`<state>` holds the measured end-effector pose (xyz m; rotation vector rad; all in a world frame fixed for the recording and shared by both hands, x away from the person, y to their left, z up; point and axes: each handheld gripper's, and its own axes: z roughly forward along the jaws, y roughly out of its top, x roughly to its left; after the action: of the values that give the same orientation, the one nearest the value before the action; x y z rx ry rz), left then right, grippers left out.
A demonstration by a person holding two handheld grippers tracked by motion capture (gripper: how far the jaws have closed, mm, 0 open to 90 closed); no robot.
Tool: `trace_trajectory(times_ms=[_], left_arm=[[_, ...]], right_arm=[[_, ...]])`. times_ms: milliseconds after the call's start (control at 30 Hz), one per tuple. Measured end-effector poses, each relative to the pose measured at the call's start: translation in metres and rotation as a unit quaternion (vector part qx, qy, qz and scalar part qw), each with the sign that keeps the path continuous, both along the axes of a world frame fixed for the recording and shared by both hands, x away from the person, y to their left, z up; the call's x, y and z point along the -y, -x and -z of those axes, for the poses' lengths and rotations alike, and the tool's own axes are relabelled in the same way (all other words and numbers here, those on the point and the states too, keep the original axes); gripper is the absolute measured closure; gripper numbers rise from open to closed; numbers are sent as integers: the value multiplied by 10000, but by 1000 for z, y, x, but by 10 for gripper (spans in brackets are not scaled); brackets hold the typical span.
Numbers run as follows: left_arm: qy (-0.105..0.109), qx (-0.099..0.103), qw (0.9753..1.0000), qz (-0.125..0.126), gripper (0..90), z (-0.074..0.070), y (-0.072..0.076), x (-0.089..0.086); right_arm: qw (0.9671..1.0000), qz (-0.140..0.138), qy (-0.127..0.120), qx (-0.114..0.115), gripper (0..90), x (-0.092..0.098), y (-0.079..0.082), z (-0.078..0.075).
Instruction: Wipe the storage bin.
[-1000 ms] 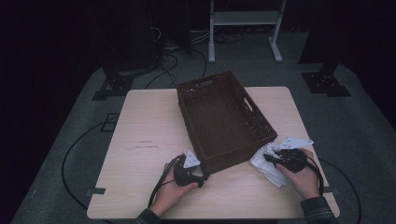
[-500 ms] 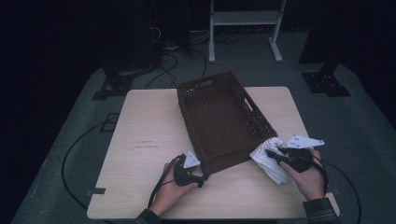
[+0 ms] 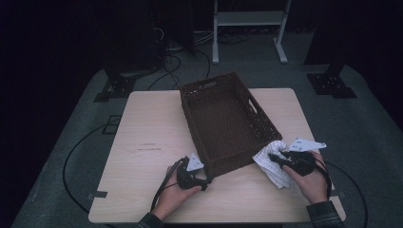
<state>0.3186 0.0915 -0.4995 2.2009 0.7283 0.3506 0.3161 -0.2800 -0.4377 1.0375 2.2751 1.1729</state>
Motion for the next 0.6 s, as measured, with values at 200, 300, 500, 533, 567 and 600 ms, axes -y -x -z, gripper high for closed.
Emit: trace_trajectory(times_ms=[200, 300, 500, 533, 567, 600], left_arm=[[2, 1, 10000, -1, 274, 0, 0, 0], [-2, 1, 10000, 0, 274, 0, 0, 0], [-3, 3, 10000, 3, 274, 0, 0, 0], [-2, 1, 10000, 3, 274, 0, 0, 0], [-3, 2, 10000, 4, 274, 0, 0, 0], [-2, 2, 10000, 3, 274, 0, 0, 0]], right_arm=[[9997, -51, 133, -180, 749, -4, -4, 10], [9996, -69, 164, -232, 750, -6, -5, 13], [9987, -124, 270, -407, 749, -10, -10, 23], [9982, -158, 288, -500, 750, -12, -12, 26], [9980, -169, 291, -536, 750, -13, -13, 28], [9977, -195, 298, -580, 750, -13, -13, 30]])
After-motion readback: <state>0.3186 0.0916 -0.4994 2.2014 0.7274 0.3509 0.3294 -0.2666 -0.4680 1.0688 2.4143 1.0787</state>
